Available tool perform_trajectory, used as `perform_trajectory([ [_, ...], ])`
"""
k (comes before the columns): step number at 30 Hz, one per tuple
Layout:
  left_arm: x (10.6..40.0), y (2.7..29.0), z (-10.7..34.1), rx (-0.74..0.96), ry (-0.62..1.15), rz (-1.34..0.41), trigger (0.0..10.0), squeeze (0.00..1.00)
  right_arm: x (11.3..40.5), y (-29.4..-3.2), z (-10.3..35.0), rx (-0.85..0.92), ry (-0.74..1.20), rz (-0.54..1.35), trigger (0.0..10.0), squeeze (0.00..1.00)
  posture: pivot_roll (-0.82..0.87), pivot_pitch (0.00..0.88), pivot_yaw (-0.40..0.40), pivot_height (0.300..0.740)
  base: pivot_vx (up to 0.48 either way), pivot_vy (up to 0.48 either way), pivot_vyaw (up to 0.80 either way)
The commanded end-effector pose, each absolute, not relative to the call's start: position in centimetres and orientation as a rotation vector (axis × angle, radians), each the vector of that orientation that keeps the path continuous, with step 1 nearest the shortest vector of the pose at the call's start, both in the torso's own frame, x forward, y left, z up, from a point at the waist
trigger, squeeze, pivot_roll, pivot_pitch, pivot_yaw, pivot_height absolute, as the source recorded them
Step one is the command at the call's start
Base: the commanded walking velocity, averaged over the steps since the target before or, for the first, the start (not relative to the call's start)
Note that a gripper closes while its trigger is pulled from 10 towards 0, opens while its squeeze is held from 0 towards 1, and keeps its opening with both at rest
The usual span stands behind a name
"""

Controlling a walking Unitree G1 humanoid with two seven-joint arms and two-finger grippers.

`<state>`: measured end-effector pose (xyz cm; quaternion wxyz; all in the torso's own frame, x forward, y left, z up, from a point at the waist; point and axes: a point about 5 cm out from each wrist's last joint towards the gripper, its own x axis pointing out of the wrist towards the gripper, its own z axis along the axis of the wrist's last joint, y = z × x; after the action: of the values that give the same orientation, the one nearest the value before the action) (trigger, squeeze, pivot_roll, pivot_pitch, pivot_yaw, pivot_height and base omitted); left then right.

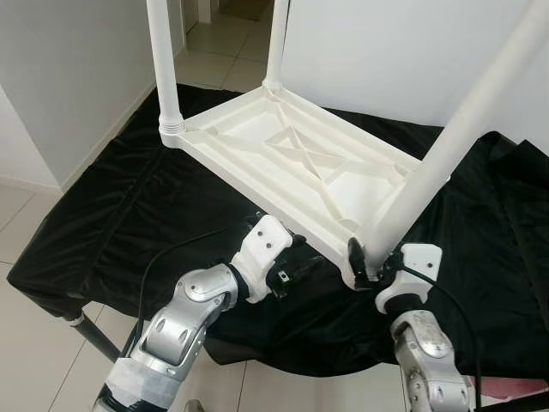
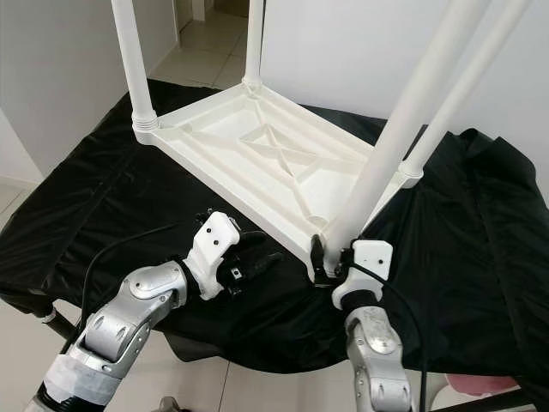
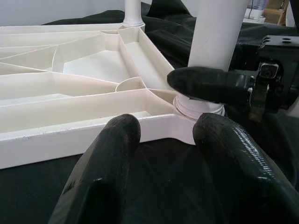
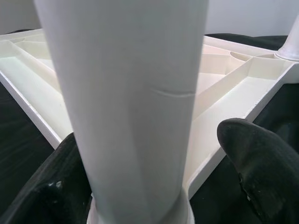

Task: Building children table

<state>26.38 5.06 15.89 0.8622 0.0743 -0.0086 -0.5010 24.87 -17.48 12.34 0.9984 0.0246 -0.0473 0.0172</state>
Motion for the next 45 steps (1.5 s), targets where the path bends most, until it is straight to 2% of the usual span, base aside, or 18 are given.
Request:
perform_trajectory([
  [1, 26.3, 5.1, 15.7, 0.159, -0.013, -1.053, 10.0, 0.00, 24.7, -17.6, 12.3, 0.040, -0.094, 0.042, 10.0, 0.00, -0.02, 0.059, -0.078, 0.740, 0.000, 0.000, 0.00],
  [11, 28.7, 7.7, 16.3, 0.253, -0.011, -1.037, 10.0, 0.00, 26.0, -17.8, 13.0, 0.010, -0.128, 0.173, 10.0, 0.00, -0.03, 0.063, -0.067, 0.740, 0.000, 0.000, 0.00],
  [16, 31.9, 9.6, 17.3, 0.368, -0.028, -0.983, 10.0, 0.00, 27.7, -18.5, 13.4, -0.025, -0.133, 0.221, 10.0, 0.00, -0.05, 0.064, -0.060, 0.740, 0.000, 0.000, 0.00],
  [23, 35.0, 8.9, 16.7, 0.462, 0.009, -0.987, 10.0, 0.00, 28.2, -18.1, 13.6, -0.043, -0.145, 0.286, 10.0, 0.00, -0.06, 0.060, -0.026, 0.740, 0.000, 0.000, 0.00],
  [28, 36.9, 8.7, 15.8, 0.562, 0.065, -0.887, 10.0, 0.00, 27.5, -17.6, 13.0, -0.025, -0.132, 0.296, 10.0, 0.00, -0.08, 0.067, -0.012, 0.740, 0.000, 0.000, 0.00],
  [31, 37.8, 8.7, 16.1, 0.562, 0.082, -0.827, 10.0, 0.00, 27.0, -17.3, 12.5, -0.025, -0.125, 0.304, 10.0, 0.00, -0.09, 0.077, -0.004, 0.740, 0.000, 0.000, 0.00],
  [45, 39.8, 8.1, 18.5, 0.605, 0.048, -0.742, 10.0, 0.00, 25.8, -17.4, 12.1, -0.040, -0.122, 0.284, 10.0, 0.00, -0.13, 0.106, -0.012, 0.740, 0.000, 0.000, 0.00],
])
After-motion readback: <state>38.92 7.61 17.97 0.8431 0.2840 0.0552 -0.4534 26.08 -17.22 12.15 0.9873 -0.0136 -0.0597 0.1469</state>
